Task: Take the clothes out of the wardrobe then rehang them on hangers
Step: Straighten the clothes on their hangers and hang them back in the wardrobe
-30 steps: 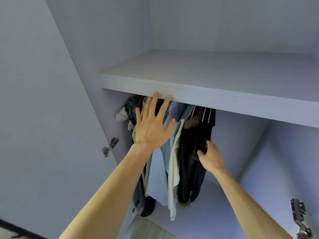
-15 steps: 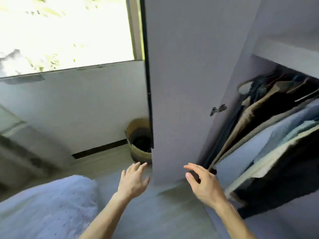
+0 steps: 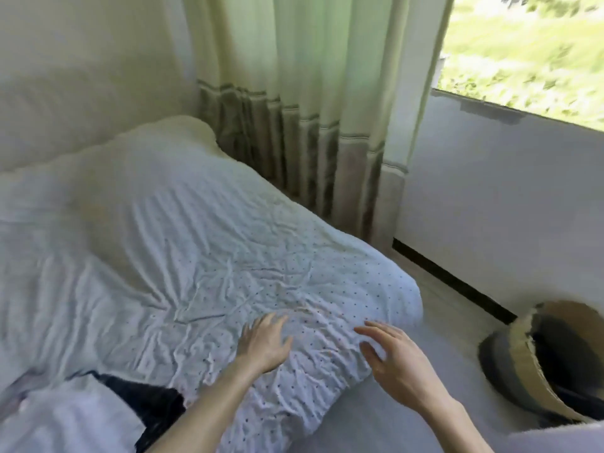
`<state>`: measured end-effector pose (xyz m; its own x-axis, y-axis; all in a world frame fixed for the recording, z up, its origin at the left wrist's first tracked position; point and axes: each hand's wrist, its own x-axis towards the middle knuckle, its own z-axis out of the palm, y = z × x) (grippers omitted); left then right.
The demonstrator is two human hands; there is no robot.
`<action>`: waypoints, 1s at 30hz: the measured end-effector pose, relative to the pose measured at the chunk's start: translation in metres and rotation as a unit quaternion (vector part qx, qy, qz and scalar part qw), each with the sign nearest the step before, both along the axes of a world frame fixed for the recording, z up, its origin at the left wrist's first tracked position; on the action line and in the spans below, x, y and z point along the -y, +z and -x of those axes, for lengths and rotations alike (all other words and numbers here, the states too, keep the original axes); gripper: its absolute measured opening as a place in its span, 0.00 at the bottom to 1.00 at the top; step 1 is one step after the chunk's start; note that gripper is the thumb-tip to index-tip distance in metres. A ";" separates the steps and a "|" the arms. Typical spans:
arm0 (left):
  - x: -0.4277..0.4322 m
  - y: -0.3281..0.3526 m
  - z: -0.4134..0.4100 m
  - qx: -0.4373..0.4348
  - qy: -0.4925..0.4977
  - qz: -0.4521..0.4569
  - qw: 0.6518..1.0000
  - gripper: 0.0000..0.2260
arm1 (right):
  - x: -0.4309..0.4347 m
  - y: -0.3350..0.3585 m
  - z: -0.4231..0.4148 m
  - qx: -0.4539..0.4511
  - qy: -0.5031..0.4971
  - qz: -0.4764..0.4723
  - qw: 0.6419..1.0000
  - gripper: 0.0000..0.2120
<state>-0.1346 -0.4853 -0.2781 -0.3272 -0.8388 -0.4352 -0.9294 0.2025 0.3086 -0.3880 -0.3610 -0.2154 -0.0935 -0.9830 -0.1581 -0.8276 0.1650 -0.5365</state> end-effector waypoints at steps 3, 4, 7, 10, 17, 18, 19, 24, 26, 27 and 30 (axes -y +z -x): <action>-0.018 -0.001 -0.066 -0.002 0.121 0.004 0.993 0.25 | 0.044 0.000 -0.045 -0.019 0.121 -0.009 0.992 0.16; -0.027 -0.001 -0.085 0.001 0.153 0.005 0.988 0.25 | 0.055 -0.001 -0.060 -0.021 0.158 -0.010 0.987 0.16; -0.059 -0.001 -0.133 0.001 0.238 0.014 0.971 0.24 | 0.079 -0.004 -0.102 -0.020 0.254 -0.018 0.967 0.17; -0.097 -0.002 -0.166 -0.002 0.333 0.018 0.943 0.24 | 0.093 -0.009 -0.136 -0.025 0.341 -0.027 0.939 0.18; -0.187 -0.012 -0.191 0.025 0.485 -0.009 0.874 0.25 | 0.088 -0.030 -0.188 -0.015 0.479 -0.045 0.877 0.20; -0.197 -0.012 -0.192 0.031 0.498 -0.012 0.866 0.25 | 0.085 -0.035 -0.193 -0.016 0.493 -0.049 0.868 0.20; -0.207 -0.013 -0.192 0.038 0.509 -0.014 0.860 0.25 | 0.082 -0.039 -0.199 -0.017 0.506 -0.056 0.861 0.20; -0.244 -0.012 -0.204 0.066 0.533 -0.035 0.843 0.24 | 0.067 -0.059 -0.229 -0.043 0.557 -0.076 0.826 0.21; -0.253 -0.014 -0.213 0.068 0.541 -0.047 0.837 0.24 | 0.064 -0.067 -0.242 -0.063 0.574 -0.089 0.811 0.21; -0.256 -0.015 -0.219 0.065 0.545 -0.054 0.834 0.24 | 0.063 -0.071 -0.249 -0.074 0.581 -0.097 0.805 0.21; -0.261 -0.022 -0.246 0.067 0.545 -0.070 0.833 0.24 | 0.065 -0.081 -0.276 -0.095 0.590 -0.121 0.792 0.22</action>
